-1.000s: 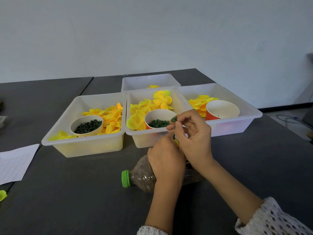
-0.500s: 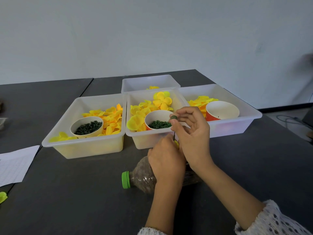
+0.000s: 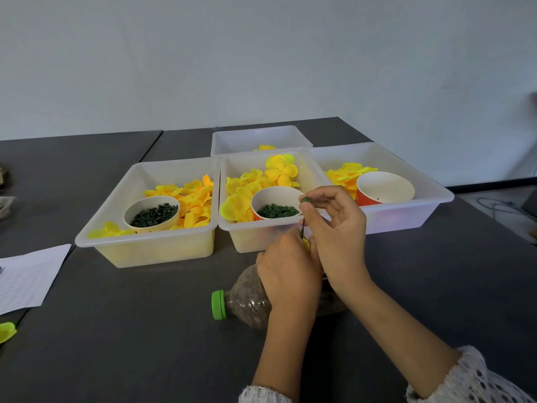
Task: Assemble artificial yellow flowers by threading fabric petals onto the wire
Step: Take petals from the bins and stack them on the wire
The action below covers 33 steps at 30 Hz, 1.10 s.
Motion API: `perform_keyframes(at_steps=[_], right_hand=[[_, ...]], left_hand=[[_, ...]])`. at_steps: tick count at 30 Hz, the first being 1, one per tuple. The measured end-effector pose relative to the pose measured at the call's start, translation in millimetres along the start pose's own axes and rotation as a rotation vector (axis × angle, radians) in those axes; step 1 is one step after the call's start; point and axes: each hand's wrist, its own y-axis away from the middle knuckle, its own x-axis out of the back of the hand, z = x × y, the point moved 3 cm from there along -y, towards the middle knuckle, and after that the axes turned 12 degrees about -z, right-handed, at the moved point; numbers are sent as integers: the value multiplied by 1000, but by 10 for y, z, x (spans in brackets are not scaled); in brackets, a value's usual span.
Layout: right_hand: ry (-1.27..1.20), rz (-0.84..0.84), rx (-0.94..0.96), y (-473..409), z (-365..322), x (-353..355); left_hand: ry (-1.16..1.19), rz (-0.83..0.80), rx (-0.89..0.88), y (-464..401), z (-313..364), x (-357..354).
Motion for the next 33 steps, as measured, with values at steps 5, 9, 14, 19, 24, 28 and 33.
perform_keyframes(at_steps=[5,9,14,19,24,28,33], right_hand=[[-19,7,-9,-7,9,-8],[-23,-5,-10,-20,9,-14],[-11,-23,-17,-37,2,-27],[-19,-23,-29,-45,8,-22],[-7,-19,-21,-31,18,-10],[1,-26,-22,-22,38,-8],[42,-38,-37,10,76,3]], left_hand=[[5,3,-2,6,-3,2],[11,9,1,10,2,13],[16,15,4,13,3,12],[9,12,4,10,9,10],[-23,5,4,7,-2,5],[-19,8,0,6,-2,8],[0,0,9,0,-5,1]])
